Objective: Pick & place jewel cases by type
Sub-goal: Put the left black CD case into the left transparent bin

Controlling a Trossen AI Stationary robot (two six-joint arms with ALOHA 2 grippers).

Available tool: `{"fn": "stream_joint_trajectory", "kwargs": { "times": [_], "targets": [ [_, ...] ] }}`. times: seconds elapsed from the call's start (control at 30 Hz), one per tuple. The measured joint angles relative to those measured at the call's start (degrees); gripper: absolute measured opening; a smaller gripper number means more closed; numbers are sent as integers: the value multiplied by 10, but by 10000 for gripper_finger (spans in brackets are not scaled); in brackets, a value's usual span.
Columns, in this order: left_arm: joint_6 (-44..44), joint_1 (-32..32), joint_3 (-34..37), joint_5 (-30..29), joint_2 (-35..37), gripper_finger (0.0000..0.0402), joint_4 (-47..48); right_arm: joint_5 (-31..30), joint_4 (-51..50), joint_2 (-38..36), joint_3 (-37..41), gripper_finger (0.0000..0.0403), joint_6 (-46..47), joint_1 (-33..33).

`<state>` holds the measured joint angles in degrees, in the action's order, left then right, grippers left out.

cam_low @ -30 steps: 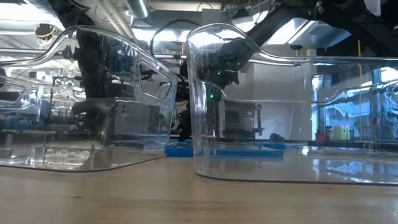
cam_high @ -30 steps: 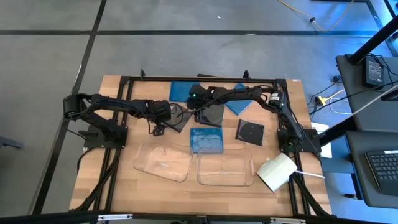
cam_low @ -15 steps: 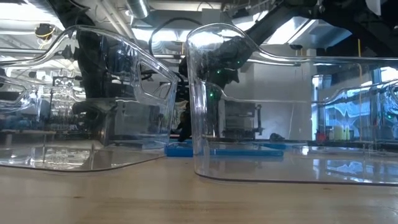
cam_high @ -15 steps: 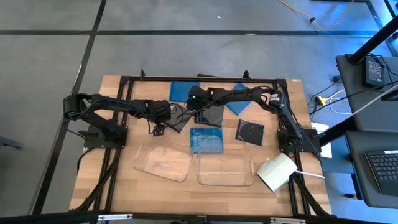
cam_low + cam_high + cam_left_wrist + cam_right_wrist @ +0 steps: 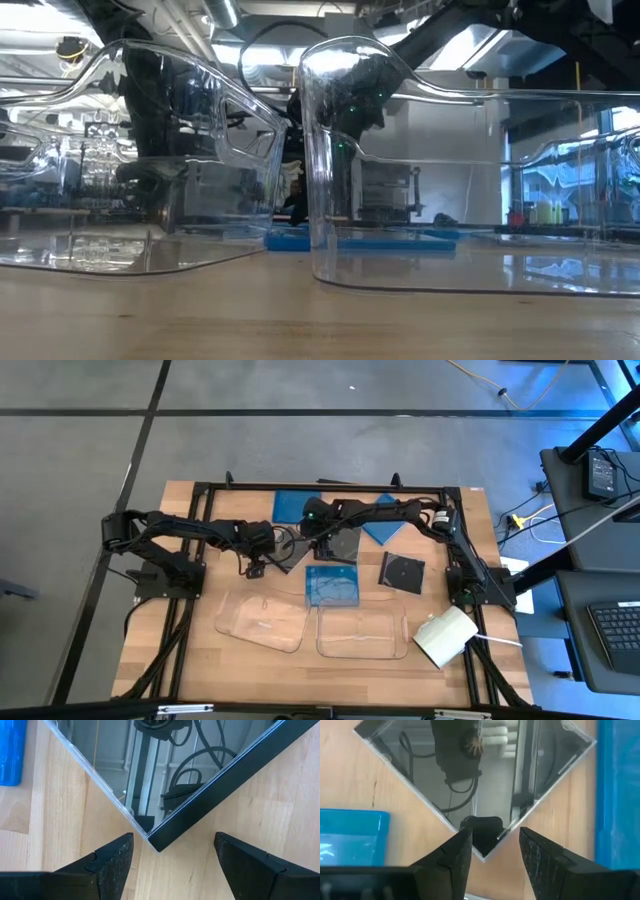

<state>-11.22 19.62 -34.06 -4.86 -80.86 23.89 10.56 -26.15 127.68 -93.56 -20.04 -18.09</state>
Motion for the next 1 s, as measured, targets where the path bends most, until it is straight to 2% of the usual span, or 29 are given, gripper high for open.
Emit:
{"fn": "stream_joint_trajectory", "kwargs": {
  "times": [0.67, 0.83, 1.0],
  "targets": [
    [0, 0, 0, 0, 0, 278, 0, -19, -17, 0, 0, 168, -12, 7],
    [0, 0, 0, 0, 0, 278, 0, 32, -32, 0, 0, 168, 8, 7],
    [0, 0, 0, 0, 0, 278, 0, 41, -33, 0, 4, 168, 5, 7]
  ]
}}
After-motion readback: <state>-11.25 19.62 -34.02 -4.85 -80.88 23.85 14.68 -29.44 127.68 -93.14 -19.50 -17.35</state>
